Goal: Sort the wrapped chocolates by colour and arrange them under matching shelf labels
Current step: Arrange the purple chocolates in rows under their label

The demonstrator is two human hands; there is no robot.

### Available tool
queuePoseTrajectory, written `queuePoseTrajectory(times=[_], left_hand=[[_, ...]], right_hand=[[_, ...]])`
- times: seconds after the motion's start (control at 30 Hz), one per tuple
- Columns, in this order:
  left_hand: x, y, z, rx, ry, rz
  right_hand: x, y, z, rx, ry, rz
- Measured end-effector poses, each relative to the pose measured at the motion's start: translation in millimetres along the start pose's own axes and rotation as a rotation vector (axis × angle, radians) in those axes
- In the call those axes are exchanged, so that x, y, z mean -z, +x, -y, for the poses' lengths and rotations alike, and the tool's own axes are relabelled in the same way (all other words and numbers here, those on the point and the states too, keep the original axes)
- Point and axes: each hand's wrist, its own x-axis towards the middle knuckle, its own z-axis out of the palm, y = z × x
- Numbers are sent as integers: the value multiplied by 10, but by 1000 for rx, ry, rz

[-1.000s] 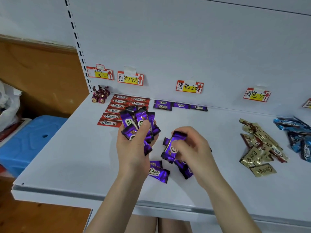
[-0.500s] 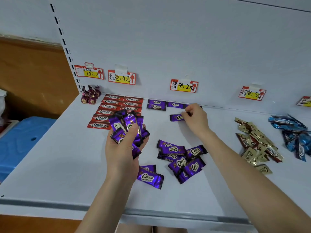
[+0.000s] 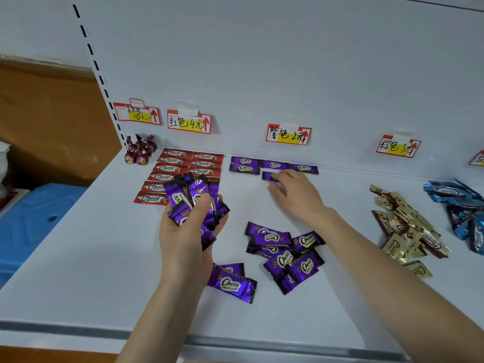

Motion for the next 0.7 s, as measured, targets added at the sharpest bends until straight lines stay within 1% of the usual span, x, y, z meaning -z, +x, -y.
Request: queuePoseTrajectory(times=[0.5, 0.7], left_hand=[[27, -5, 56, 8, 7, 23], [48, -15, 48, 66, 4, 59]], right_hand=[[-23, 65, -23, 34, -30, 49], [-41, 70, -35, 20, -44, 80]])
